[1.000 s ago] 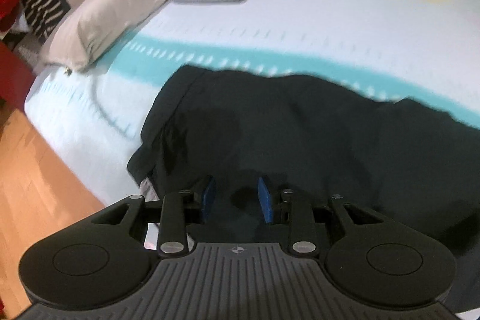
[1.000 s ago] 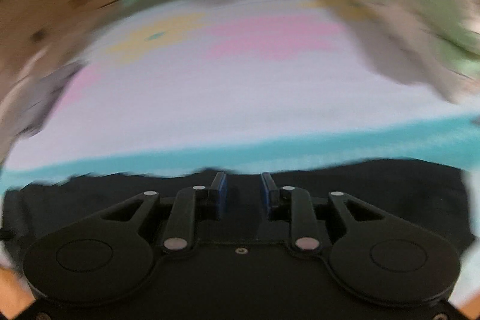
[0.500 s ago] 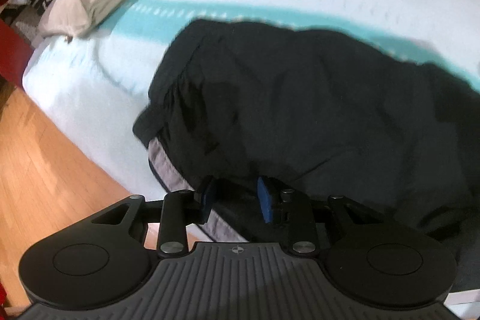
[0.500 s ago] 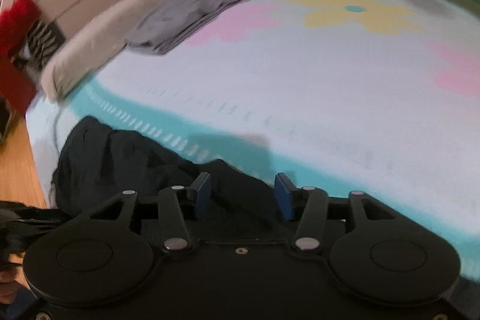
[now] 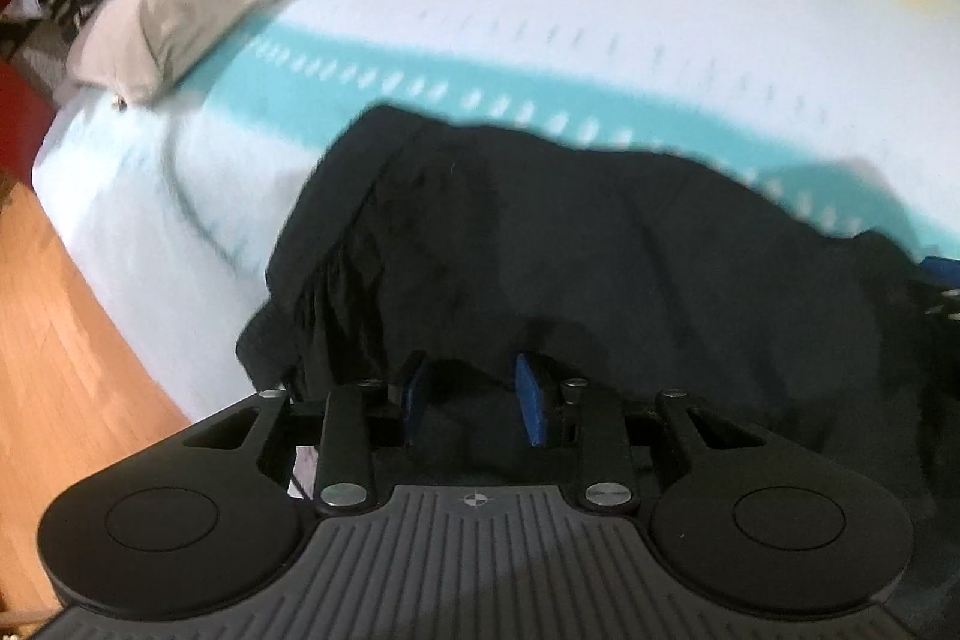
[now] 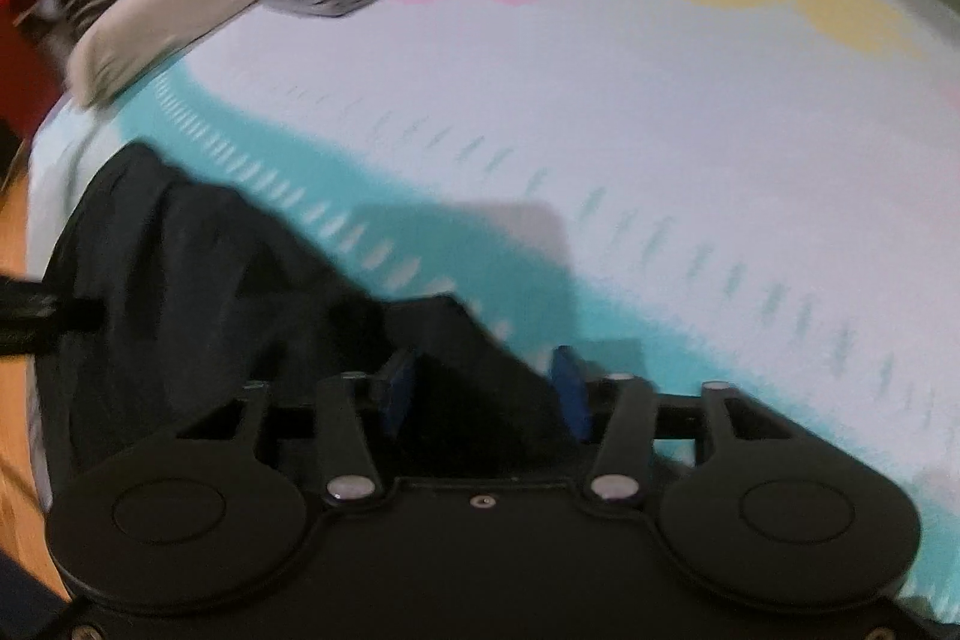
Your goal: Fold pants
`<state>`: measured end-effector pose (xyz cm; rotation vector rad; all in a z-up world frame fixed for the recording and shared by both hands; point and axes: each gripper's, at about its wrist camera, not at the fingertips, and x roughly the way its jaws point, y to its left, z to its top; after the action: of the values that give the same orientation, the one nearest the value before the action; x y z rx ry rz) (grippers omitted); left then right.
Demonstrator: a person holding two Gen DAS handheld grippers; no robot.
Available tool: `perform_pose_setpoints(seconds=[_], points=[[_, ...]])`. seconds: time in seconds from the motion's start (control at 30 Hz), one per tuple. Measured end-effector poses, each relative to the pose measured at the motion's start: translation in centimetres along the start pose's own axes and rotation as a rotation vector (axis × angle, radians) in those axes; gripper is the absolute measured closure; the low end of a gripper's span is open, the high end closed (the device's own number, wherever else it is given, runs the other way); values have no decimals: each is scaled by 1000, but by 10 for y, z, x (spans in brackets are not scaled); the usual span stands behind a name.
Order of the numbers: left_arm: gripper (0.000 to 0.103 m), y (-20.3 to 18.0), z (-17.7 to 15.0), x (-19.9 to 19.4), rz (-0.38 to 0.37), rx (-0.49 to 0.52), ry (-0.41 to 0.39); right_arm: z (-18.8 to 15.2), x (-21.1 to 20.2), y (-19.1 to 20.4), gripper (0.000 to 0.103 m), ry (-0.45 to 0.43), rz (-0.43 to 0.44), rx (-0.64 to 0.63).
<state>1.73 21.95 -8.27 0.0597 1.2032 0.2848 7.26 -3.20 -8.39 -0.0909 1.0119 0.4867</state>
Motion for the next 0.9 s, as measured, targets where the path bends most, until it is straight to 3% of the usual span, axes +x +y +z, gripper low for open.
perform_pose_setpoints(seconds=[0.03,0.2,0.4,0.5,0.53,0.57,0.6,0.67,0.7,0.9], points=[[72,1,-3,4,12,6,4,-4,-5,7,90,-14,-18,-46],[72,11,-9,7,7,13,-15,-23,-42,28,96,-141,-83,-200],[71,3,-11,5,41,54,-37,-9,-44,-16,100,-160,-229,6],[71,0,-15,2,38,58,-44,-1,-41,-38,99,-148,-189,94],[71,0,-15,0,35,56,-43,1,-42,-42,96,-157,-167,119],[71,1,-15,0,31,52,-42,4,-44,-50,83,-164,-125,167],[71,1,-15,0,30,47,-39,7,-44,-56,78,-160,-78,212],[71,2,-13,1,35,46,-37,11,-40,-67,39,-154,18,290],[71,1,-14,1,40,49,-38,12,-38,-69,32,-157,38,317],[71,3,-20,0,41,64,-45,20,-6,-46,30,-66,-12,226]])
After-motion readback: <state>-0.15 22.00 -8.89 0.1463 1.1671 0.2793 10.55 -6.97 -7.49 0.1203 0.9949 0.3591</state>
